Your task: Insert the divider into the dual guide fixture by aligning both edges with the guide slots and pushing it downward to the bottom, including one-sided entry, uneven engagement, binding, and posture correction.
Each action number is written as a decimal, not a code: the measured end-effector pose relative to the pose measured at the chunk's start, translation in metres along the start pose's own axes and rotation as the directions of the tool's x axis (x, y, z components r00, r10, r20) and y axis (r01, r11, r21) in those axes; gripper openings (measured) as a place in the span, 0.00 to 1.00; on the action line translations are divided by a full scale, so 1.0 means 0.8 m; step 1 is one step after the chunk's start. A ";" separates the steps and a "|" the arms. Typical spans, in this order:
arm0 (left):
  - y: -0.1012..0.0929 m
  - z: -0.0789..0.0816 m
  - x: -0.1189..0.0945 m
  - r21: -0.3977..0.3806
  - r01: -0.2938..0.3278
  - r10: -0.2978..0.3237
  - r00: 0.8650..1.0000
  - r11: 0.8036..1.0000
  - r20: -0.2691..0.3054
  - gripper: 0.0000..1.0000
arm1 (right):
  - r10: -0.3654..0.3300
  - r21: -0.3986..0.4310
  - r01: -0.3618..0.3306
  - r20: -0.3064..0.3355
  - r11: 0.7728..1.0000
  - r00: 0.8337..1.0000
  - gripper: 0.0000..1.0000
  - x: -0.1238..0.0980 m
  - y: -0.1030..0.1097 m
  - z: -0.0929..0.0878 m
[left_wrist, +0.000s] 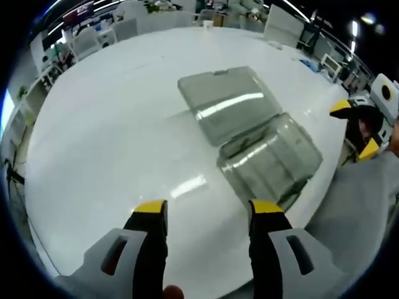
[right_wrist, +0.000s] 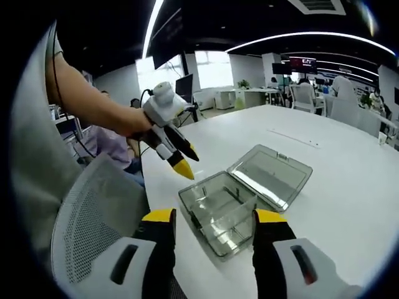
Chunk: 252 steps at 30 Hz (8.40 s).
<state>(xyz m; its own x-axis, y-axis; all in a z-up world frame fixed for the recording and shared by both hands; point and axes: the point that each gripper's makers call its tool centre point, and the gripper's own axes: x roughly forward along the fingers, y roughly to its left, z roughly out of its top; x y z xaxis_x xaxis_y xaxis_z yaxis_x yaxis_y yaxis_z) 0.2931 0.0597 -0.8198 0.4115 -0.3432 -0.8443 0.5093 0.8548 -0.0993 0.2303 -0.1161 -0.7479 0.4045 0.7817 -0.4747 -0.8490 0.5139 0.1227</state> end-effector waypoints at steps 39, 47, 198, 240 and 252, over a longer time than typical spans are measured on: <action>0.014 -0.005 0.048 -0.083 -0.090 0.072 0.977 0.992 -0.198 0.37 | -0.004 -0.087 -0.001 -0.058 0.996 0.998 0.55 -0.010 0.003 -0.007; 0.018 -0.008 0.054 -0.093 -0.119 0.095 0.968 0.988 -0.231 0.37 | 0.001 -0.087 -0.006 -0.056 0.996 0.998 0.56 -0.010 0.004 -0.006; -0.093 0.026 -0.063 -0.315 0.445 -0.388 0.892 0.838 0.230 0.29 | 0.151 0.133 -0.163 0.095 0.978 0.984 0.58 -0.022 0.016 0.060; -0.191 0.091 -0.133 -0.109 0.756 -0.660 0.623 0.645 0.420 0.29 | 0.346 0.308 -0.447 0.332 0.840 0.878 0.58 -0.026 0.043 0.137; -0.204 0.100 -0.145 -0.064 0.789 -0.693 0.572 0.611 0.438 0.29 | 0.378 0.328 -0.498 0.365 0.803 0.851 0.61 -0.024 0.051 0.146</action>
<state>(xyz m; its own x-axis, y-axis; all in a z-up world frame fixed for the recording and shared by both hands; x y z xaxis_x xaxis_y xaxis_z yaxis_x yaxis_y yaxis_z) 0.2227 -0.0708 -0.6633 0.2137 -0.9595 -0.1835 0.5874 0.2763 -0.7606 0.2276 -0.0692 -0.6319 0.1470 0.9883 -0.0395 -0.7716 0.1396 0.6205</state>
